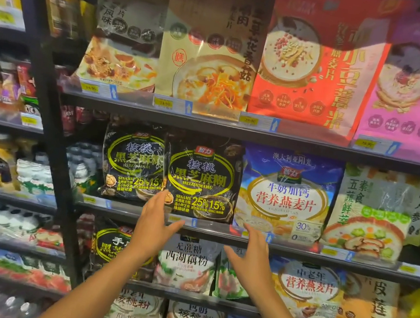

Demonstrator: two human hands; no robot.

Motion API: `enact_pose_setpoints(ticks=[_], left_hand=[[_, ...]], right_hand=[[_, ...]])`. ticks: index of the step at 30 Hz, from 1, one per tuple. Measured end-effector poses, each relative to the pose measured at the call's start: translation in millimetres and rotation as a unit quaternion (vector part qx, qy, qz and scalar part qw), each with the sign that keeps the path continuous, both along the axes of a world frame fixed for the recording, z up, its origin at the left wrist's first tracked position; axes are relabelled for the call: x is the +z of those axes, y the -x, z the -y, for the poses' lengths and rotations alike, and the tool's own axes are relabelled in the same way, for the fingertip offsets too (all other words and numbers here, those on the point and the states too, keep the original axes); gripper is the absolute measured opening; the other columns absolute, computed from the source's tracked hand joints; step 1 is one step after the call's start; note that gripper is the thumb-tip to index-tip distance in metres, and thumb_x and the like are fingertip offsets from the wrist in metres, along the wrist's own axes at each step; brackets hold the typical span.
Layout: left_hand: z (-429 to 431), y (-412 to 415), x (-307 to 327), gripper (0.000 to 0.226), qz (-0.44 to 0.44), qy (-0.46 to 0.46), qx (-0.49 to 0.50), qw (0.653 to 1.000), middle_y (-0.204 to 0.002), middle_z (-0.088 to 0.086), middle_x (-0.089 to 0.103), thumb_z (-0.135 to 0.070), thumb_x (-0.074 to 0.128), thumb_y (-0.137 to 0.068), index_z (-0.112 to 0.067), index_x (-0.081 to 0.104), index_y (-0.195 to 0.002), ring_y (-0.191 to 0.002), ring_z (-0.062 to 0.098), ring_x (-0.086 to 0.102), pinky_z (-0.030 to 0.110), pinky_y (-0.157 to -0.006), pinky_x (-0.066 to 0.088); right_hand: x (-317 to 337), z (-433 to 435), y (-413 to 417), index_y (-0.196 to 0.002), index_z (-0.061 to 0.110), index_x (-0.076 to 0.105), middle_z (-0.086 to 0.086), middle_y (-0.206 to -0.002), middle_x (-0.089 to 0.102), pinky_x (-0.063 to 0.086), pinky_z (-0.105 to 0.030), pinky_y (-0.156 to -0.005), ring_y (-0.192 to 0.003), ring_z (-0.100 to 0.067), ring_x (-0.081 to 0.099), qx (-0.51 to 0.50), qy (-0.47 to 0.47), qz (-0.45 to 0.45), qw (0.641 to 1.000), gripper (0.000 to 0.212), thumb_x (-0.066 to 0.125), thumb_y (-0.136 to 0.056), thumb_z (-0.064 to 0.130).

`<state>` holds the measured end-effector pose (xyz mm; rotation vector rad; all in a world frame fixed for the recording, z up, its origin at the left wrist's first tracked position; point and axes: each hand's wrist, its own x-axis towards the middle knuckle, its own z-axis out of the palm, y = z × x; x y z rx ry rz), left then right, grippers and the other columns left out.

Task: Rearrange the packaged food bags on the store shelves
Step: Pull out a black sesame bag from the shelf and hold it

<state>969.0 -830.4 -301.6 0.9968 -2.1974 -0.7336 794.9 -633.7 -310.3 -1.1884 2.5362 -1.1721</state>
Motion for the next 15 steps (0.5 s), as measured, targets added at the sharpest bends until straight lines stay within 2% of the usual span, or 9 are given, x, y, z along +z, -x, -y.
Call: enact_pose_setpoints(ticks=[3, 5, 8, 9, 11, 13, 15], left_hand=[[36.8, 7.8, 9.1, 0.097, -0.022, -0.035, 0.008, 0.999, -0.163, 0.003, 0.033, -0.049, 0.077, -0.087, -0.020, 0.022, -0.161, -0.149, 0.027, 0.035, 0.046, -0.116, 0.036], [63.6, 14.0, 12.3, 0.102, -0.016, -0.066, 0.011, 0.998, -0.162, 0.004, 0.037, -0.055, 0.077, -0.083, -0.019, 0.023, -0.161, -0.145, 0.028, 0.040, 0.048, -0.114, 0.040], [107.1, 25.4, 10.3, 0.111, 0.066, -0.111, 0.009, 0.992, -0.157, 0.006, 0.046, -0.074, 0.074, -0.073, -0.017, 0.030, -0.157, -0.140, 0.030, 0.048, 0.052, -0.112, 0.045], [117.8, 29.0, 10.8, 0.106, 0.104, -0.116, -0.001, 0.988, -0.149, 0.007, 0.054, -0.079, 0.072, -0.070, -0.017, 0.040, -0.150, -0.133, 0.030, 0.055, 0.051, -0.108, 0.048], [135.3, 36.0, 10.6, 0.093, 0.161, -0.122, -0.030, 0.979, -0.131, 0.005, 0.065, -0.084, 0.068, -0.068, -0.018, 0.053, -0.131, -0.118, 0.028, 0.062, 0.046, -0.101, 0.052], [148.5, 41.3, 9.9, 0.097, 0.186, -0.133, -0.045, 0.973, -0.131, 0.005, 0.064, -0.085, 0.069, -0.067, -0.016, 0.052, -0.133, -0.120, 0.029, 0.061, 0.042, -0.100, 0.051], [161.6, 45.2, 6.2, 0.114, 0.196, -0.148, -0.045, 0.968, -0.136, 0.004, 0.061, -0.092, 0.067, -0.057, -0.014, 0.049, -0.138, -0.125, 0.031, 0.060, 0.043, -0.103, 0.050]], right_hand=[[5.7, 33.9, 0.9, -0.156, 0.025, 0.033, 0.002, -0.150, 0.041, 0.041, -0.039, -0.114, -0.135, -0.013, 0.046, -0.011, 0.012, 0.044, 0.999, 0.080, 0.076, -0.090, 0.040], [6.3, 57.4, 5.2, -0.156, 0.026, 0.033, 0.001, -0.151, 0.042, 0.045, -0.046, -0.112, -0.134, -0.018, 0.051, -0.023, 0.016, 0.061, 0.998, 0.084, 0.079, -0.087, 0.040], [5.6, 88.7, 11.4, -0.152, 0.023, 0.039, 0.006, -0.144, 0.049, 0.045, -0.044, -0.113, -0.130, -0.015, 0.053, -0.038, 0.031, 0.061, 0.997, 0.082, 0.080, -0.084, 0.043], [7.6, 97.2, 11.6, -0.152, 0.021, 0.041, 0.007, -0.141, 0.051, 0.044, -0.040, -0.112, -0.128, -0.012, 0.051, -0.045, 0.032, 0.063, 0.996, 0.081, 0.081, -0.084, 0.041], [7.2, 113.0, 14.6, -0.154, 0.017, 0.040, 0.002, -0.143, 0.055, 0.045, -0.037, -0.110, -0.130, -0.015, 0.053, -0.062, 0.032, 0.072, 0.995, 0.083, 0.082, -0.084, 0.038], [8.8, 125.2, 15.4, -0.157, 0.015, 0.033, -0.002, -0.149, 0.053, 0.042, -0.037, -0.112, -0.138, -0.022, 0.051, -0.075, 0.033, 0.086, 0.993, 0.086, 0.079, -0.087, 0.035], [8.6, 135.9, 16.3, -0.160, 0.014, 0.028, -0.003, -0.155, 0.047, 0.037, -0.035, -0.113, -0.144, -0.024, 0.045, -0.084, 0.034, 0.097, 0.991, 0.085, 0.076, -0.092, 0.032]])
